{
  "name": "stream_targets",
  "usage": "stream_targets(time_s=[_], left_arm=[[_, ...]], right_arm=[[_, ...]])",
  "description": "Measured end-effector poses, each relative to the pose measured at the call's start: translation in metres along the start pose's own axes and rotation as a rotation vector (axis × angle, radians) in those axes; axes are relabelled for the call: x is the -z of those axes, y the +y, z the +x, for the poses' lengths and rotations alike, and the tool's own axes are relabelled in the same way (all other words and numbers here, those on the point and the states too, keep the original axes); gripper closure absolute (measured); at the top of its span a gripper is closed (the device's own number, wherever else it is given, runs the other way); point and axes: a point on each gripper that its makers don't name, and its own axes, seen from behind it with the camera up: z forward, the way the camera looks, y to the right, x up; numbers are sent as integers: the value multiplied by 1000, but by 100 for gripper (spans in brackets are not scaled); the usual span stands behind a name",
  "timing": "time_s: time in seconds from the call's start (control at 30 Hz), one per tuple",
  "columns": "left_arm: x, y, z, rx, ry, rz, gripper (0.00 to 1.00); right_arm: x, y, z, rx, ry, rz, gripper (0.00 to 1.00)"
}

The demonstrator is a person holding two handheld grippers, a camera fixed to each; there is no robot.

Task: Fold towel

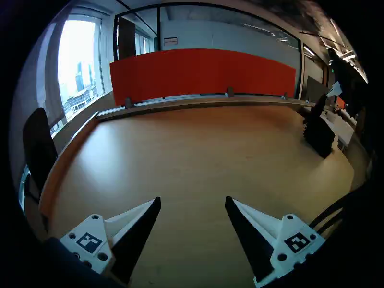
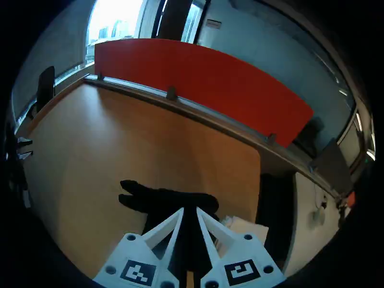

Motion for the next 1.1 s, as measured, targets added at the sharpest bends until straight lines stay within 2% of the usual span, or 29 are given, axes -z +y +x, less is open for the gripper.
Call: stream_targets(time_s=[0.47,1.1], left_arm=[[2,6,0,-13,-1,-10,1],[9,3,-6,-22,-11,1,1]], right_arm=[[5,6,-66,-49,-79,-30,97],[-3,16,-146,-149,-187,-56,97]])
